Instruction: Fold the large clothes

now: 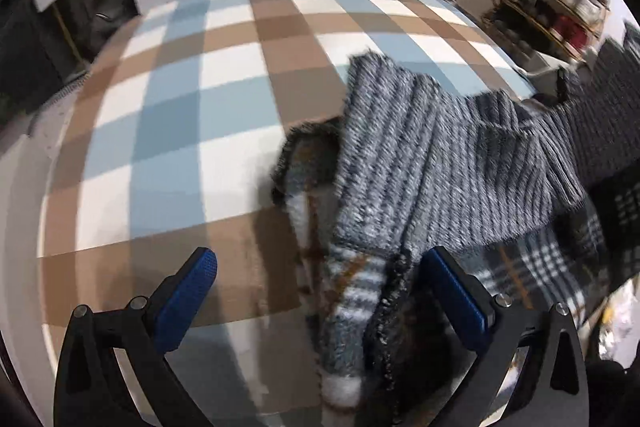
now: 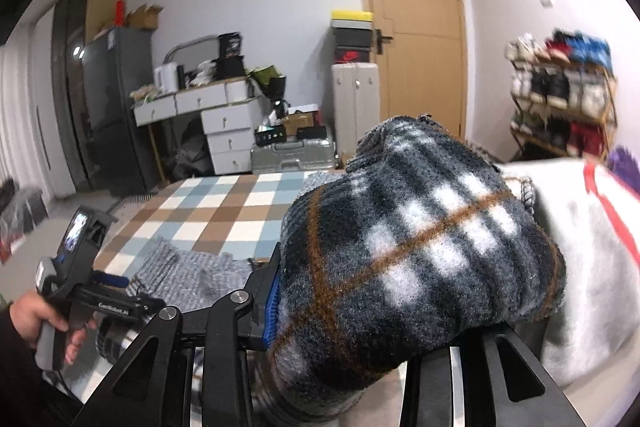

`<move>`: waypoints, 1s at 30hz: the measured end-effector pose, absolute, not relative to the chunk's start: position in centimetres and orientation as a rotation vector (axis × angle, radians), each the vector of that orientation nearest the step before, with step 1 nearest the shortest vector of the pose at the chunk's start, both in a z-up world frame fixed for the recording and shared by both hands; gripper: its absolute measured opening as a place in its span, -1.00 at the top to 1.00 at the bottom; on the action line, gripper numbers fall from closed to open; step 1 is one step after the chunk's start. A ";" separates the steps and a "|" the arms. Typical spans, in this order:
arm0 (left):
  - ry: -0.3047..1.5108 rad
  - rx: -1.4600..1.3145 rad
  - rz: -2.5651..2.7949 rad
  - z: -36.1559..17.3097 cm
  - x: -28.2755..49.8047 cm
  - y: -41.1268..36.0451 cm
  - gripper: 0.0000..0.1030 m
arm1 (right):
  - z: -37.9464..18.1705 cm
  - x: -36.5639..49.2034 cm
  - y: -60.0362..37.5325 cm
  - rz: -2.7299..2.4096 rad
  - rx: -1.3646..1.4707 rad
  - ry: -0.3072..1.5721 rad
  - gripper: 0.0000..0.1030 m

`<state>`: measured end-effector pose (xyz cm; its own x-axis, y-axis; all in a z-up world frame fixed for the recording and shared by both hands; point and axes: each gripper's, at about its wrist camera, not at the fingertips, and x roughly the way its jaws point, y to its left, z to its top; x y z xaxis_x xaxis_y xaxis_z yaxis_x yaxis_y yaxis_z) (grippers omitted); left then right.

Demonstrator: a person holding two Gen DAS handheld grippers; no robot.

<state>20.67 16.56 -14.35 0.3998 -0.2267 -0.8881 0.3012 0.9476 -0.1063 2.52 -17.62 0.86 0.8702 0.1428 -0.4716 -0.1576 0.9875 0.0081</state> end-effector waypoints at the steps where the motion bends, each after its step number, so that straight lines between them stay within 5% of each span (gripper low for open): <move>1: 1.127 0.065 -0.367 -14.6 20.7 16.4 -0.97 | 1.1 2.4 -16.6 0.169 -0.058 0.490 0.31; 8: 1.202 -0.132 -0.530 -15.3 21.7 17.9 -0.96 | 2.0 1.2 -8.3 0.267 -0.301 0.484 0.30; 21: 1.242 -0.214 -0.650 -15.1 22.4 18.7 -0.91 | -5.3 -1.1 1.8 0.457 -0.689 0.526 0.26; 30: 1.262 -0.363 -0.650 -14.0 23.1 23.0 -0.91 | -6.5 1.3 3.9 0.628 -0.803 0.729 -0.02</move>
<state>23.11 22.96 -13.95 0.1600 -0.6321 -0.7582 0.2502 0.7690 -0.5883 1.30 3.92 -6.47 0.5942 0.2197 -0.7737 -0.7326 0.5449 -0.4079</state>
